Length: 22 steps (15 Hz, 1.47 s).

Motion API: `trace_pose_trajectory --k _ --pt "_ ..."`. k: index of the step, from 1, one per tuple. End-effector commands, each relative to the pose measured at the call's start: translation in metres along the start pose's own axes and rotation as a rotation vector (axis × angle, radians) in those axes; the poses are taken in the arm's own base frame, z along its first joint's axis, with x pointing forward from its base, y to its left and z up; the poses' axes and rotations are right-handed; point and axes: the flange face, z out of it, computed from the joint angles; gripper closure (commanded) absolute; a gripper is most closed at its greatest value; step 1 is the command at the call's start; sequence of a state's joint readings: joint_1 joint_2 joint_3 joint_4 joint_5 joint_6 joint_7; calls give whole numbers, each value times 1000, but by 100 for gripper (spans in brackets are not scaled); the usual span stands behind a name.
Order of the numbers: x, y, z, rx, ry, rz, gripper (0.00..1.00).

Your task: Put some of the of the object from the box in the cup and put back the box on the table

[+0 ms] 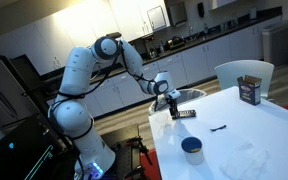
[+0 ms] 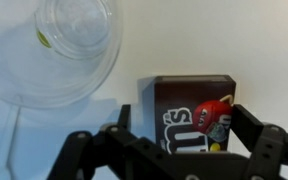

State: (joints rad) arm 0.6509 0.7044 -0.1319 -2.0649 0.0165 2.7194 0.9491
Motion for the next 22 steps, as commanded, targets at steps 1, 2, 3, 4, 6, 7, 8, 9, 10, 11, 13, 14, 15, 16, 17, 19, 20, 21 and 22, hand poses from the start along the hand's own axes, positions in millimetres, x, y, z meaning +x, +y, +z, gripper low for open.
trace_pose_trajectory --k 1,2,3,4,6,7,8,9,10,11,13,14,15,16,17,19,20,21,22 --pt "1 -2 3 9 -12 -7 0" --pt "1 -2 4 9 -13 -7 0" --pt "1 -2 5 10 -14 -8 0" --pt "1 -2 5 9 -14 -8 4" --pt "2 -1 7 7 -11 -8 29" --pt "3 -1 7 5 -8 -9 32" --pt "3 -1 6 6 -1 -11 39" --pt "4 -2 5 9 5 -14 48" --pt "4 -3 3 10 12 -17 54" --pt "4 -3 2 8 19 -21 55" --pt "3 -3 1 3 32 -27 59" --pt "3 -3 -2 -1 42 -25 62" --pt "4 -2 -4 -6 50 -23 63" --pt "4 0 -6 -11 63 -19 63" --pt "4 1 -7 -18 73 -10 63" --pt "5 4 -9 -34 97 12 63" --pt "6 5 -10 -42 109 28 63" --pt "6 6 -11 -48 121 41 63" --pt "5 8 -15 -56 133 63 63"
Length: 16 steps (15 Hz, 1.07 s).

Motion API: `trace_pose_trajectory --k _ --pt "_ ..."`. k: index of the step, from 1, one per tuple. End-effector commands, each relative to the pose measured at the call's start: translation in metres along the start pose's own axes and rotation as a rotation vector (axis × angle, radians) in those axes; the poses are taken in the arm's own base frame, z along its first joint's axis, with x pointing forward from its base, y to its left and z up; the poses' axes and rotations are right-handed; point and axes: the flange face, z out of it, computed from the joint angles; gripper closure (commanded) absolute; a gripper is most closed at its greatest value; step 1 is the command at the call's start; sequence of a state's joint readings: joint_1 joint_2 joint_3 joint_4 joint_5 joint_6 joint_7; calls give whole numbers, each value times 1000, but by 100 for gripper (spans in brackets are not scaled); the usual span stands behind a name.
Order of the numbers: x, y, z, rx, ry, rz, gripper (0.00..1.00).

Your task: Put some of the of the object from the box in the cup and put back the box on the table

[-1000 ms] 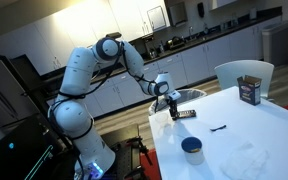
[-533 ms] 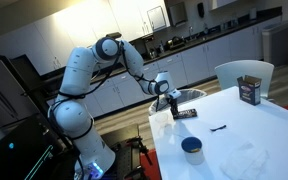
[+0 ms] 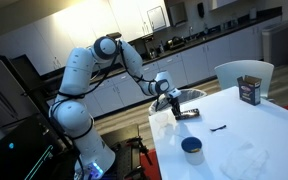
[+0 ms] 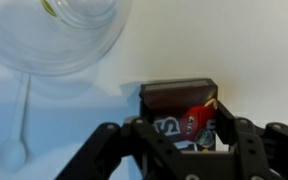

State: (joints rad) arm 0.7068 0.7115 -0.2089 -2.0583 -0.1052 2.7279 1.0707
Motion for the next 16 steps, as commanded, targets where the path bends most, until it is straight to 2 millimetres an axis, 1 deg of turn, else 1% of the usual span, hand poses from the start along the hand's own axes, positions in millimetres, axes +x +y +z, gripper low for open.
trace_pose_trajectory --k 1,3,5,7,12,16 --pt "-3 8 -14 -21 48 69 63" --pt "-3 15 -19 -25 56 122 63" --pt "-2 27 -27 -21 66 188 63" --pt "3 43 -37 -12 70 260 63" --pt "19 94 -61 9 64 425 63" --pt "25 136 -79 11 35 542 63"
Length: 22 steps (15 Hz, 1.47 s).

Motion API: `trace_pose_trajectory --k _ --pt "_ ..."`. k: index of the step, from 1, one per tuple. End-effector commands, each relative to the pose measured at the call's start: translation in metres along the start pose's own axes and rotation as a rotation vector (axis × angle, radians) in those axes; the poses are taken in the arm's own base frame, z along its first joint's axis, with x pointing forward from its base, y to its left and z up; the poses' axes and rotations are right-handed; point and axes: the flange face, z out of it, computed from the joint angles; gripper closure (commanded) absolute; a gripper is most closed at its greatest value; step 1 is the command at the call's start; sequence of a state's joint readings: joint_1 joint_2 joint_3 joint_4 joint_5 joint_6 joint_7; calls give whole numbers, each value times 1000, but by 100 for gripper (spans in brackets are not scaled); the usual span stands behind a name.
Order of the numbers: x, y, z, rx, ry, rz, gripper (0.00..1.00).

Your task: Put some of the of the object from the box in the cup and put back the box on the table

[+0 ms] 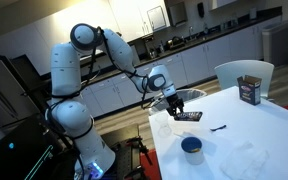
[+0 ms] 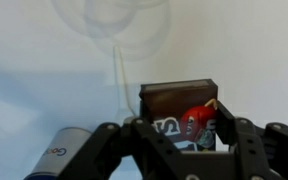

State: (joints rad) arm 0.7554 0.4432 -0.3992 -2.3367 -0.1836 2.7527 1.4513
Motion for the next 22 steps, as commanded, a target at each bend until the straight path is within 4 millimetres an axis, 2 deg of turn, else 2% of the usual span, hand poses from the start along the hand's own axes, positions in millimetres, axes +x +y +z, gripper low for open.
trace_pose_trajectory --k 1,6,11,16,22 --pt "16 39 -25 22 -33 106 63" --pt "34 82 -38 17 -84 229 63" --pt "37 114 -41 26 -139 306 63" --pt "44 130 -33 74 -182 353 63" --pt "60 136 -21 166 -238 382 63"
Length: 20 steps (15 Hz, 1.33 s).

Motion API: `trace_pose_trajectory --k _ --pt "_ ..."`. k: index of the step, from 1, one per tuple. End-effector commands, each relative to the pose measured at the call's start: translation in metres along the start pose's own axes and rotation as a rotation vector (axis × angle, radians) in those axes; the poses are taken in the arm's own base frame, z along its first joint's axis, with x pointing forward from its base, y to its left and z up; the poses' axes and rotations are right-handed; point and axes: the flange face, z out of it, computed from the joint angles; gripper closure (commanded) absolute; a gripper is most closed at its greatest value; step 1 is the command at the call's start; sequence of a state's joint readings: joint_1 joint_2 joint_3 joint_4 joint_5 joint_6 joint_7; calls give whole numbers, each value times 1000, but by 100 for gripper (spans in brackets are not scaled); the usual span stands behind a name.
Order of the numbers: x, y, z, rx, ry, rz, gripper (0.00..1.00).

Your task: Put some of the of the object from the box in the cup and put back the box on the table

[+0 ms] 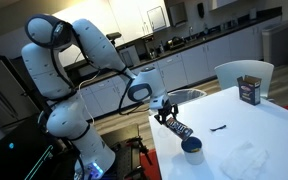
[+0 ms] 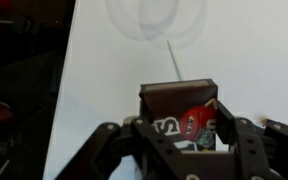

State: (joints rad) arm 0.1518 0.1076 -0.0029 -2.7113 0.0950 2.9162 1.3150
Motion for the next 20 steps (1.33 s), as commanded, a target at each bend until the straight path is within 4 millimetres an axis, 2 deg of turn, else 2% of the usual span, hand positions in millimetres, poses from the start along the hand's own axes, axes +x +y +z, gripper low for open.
trace_pose_trajectory --k 1,10,20 --pt "7 -1 -1 54 -39 3 63" --pt "31 4 5 129 -148 48 63" --pt "38 13 10 237 -206 116 63"
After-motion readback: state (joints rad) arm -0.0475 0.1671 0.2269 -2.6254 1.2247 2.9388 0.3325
